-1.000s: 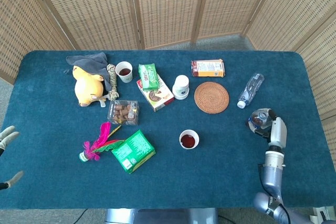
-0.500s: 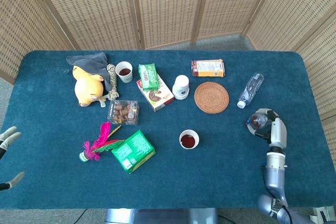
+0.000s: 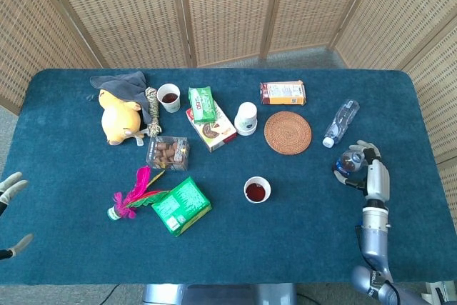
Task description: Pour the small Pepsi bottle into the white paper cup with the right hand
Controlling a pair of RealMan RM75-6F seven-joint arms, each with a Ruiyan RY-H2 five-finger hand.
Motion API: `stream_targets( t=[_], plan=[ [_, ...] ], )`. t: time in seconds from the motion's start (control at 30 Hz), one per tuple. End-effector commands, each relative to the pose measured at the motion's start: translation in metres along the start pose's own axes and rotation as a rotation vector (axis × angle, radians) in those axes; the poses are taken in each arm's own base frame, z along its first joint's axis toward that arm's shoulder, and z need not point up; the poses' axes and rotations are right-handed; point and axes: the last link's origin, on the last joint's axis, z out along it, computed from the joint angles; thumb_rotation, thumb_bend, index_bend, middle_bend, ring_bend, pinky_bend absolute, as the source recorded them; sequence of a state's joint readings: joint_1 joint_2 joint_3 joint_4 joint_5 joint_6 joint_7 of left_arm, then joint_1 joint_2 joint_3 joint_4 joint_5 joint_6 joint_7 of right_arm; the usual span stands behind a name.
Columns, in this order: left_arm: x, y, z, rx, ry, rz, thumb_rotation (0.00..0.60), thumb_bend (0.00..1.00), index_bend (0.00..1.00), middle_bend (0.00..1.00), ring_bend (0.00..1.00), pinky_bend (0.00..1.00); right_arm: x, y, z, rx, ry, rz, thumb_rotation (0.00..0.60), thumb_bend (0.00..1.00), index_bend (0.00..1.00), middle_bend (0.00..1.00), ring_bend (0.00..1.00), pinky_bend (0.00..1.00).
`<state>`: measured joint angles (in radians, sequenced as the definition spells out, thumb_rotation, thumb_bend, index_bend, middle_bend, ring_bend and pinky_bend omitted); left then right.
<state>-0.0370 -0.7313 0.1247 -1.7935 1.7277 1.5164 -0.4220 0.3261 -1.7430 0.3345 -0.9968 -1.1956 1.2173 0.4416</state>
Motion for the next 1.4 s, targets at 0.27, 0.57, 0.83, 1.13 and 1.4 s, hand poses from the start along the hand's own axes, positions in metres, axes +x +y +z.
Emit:
stream_targets(
  t=[0.27, 0.57, 0.83, 1.13, 1.4],
  plan=[
    [0.0, 0.0, 0.0, 0.0, 0.001, -0.004, 0.6, 0.33, 0.0, 0.0, 0.0, 0.0, 0.004, -0.002, -0.003, 0.009, -0.034, 0.009, 0.52, 0.0, 0.11, 0.0, 0.0, 0.22],
    [0.002, -0.001, -0.001, -0.004, 0.003, -0.012, 0.6, 0.33, 0.0, 0.0, 0.0, 0.0, 0.019, -0.005, -0.014, 0.031, -0.006, 0.03, 0.442, 0.0, 0.03, 0.0, 0.0, 0.18],
    [0.003, -0.002, -0.003, -0.007, 0.01, -0.018, 0.6, 0.33, 0.0, 0.0, 0.0, 0.0, 0.037, -0.012, -0.029, 0.053, 0.049, 0.075, 0.397, 0.0, 0.01, 0.0, 0.0, 0.16],
    [0.002, -0.001, -0.004, -0.009, 0.011, -0.01, 0.6, 0.33, 0.0, 0.0, 0.0, 0.0, 0.065, -0.027, -0.048, 0.15, 0.105, 0.187, 0.397, 0.0, 0.03, 0.0, 0.0, 0.15],
    [-0.002, 0.001, -0.001, 0.003, 0.004, 0.01, 0.6, 0.33, 0.0, 0.0, 0.0, 0.0, 0.086, -0.04, -0.065, 0.274, 0.089, 0.259, 0.4, 0.0, 0.04, 0.0, 0.0, 0.18]
  ],
)
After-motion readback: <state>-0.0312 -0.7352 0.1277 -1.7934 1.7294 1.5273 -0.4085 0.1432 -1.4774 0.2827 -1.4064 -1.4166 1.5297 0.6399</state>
